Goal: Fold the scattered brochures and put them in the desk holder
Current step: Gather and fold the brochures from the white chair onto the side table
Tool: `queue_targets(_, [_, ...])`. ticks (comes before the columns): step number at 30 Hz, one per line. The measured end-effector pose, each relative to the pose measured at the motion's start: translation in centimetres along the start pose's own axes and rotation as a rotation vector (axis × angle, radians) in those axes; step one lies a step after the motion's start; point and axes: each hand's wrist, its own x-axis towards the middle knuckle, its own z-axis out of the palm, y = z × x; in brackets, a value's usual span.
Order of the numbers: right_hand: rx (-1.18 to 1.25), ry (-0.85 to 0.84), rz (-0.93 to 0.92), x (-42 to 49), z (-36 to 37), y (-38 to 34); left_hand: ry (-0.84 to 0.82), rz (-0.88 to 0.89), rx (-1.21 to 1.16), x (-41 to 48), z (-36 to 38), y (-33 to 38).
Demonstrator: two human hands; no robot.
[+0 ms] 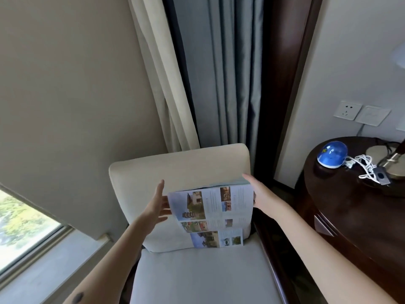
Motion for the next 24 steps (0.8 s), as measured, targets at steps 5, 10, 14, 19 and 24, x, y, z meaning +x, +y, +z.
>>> queue_targets(5, [-0.019,-0.094,-0.031,-2.7,0.8,1.7,0.045,0.067,-0.013,-3.3,-0.6,-3.0])
queue_targets(10, [0.036,-0.215,-0.166,-4.9,2.7,0.4,0.100,0.196,-0.090,-6.3,-2.6,-4.0])
queue_targets(14, [-0.045,-0.289,-0.224,-6.1,5.3,-1.3,0.221,0.278,-0.147,-8.8,-5.0,-4.0])
queue_targets(19, [-0.188,-0.395,-0.290,-8.3,10.4,-3.4,0.327,0.368,-0.206,-13.5,-9.2,-4.9])
queue_targets(24, [-0.160,-0.557,-0.231,-11.4,18.1,-4.2,0.448,0.377,-0.304,-19.3,-14.8,-7.7])
